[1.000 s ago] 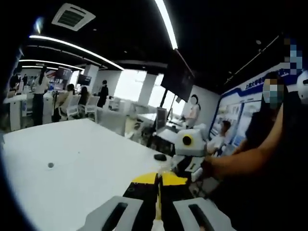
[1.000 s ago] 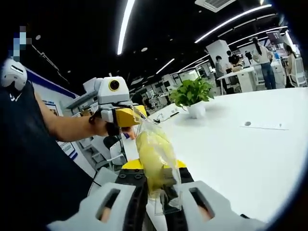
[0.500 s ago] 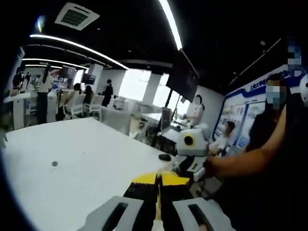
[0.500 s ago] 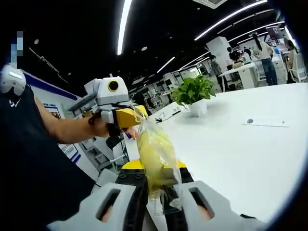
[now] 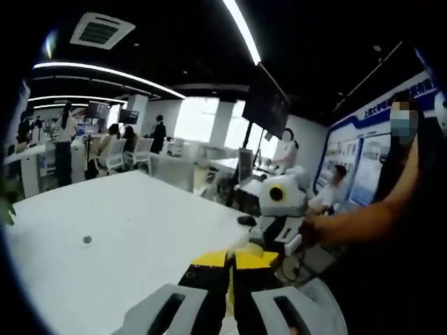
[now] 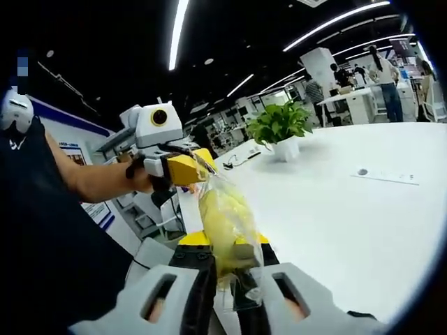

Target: Compare the silicone blocks by pressing each to a similar depth, holding the contact briefly, and releasing to observe deformation and rebound differences across the visible hardness samples.

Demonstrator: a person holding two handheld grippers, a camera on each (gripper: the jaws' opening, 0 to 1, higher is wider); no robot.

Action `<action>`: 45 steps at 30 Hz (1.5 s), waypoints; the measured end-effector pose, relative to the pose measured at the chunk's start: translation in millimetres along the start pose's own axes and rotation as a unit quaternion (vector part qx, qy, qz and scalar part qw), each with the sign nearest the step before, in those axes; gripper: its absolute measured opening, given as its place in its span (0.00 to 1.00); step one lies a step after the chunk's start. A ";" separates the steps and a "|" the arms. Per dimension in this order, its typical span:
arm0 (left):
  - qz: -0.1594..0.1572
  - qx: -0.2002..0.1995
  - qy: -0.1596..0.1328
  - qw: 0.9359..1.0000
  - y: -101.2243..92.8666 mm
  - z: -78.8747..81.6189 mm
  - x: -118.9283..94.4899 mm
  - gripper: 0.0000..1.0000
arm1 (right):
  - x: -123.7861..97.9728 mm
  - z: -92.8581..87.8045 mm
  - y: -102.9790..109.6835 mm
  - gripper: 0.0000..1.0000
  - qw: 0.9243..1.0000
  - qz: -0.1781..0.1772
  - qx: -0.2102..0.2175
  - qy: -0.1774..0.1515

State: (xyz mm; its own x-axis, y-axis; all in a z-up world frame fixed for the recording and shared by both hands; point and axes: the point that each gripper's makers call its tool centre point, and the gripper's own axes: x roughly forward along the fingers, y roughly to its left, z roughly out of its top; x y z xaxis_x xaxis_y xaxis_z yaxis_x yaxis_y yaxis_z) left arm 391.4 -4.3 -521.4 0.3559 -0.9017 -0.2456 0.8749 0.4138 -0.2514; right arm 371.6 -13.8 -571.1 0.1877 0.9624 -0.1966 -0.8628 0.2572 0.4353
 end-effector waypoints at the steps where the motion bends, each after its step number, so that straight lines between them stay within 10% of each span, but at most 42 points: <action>1: 0.001 -0.003 -0.001 1.000 0.5 0.0 0.7 0.00 | -0.2 0.0 -0.3 0.02 1.000 0.000 0.000 0.000; 45: 0.029 -0.068 -0.012 0.997 20.9 -10.3 8.8 0.00 | 5.4 -6.1 -18.9 0.03 0.999 -0.020 -0.021 0.027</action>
State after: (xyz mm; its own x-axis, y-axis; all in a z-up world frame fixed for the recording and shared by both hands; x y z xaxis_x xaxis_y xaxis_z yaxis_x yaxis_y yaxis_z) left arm 409.4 -2.2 -538.4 0.4136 -0.8781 -0.2404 0.8012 0.4765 -0.3619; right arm 386.0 -14.0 -585.8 0.1983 0.9447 -0.2613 -0.8738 0.2912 0.3894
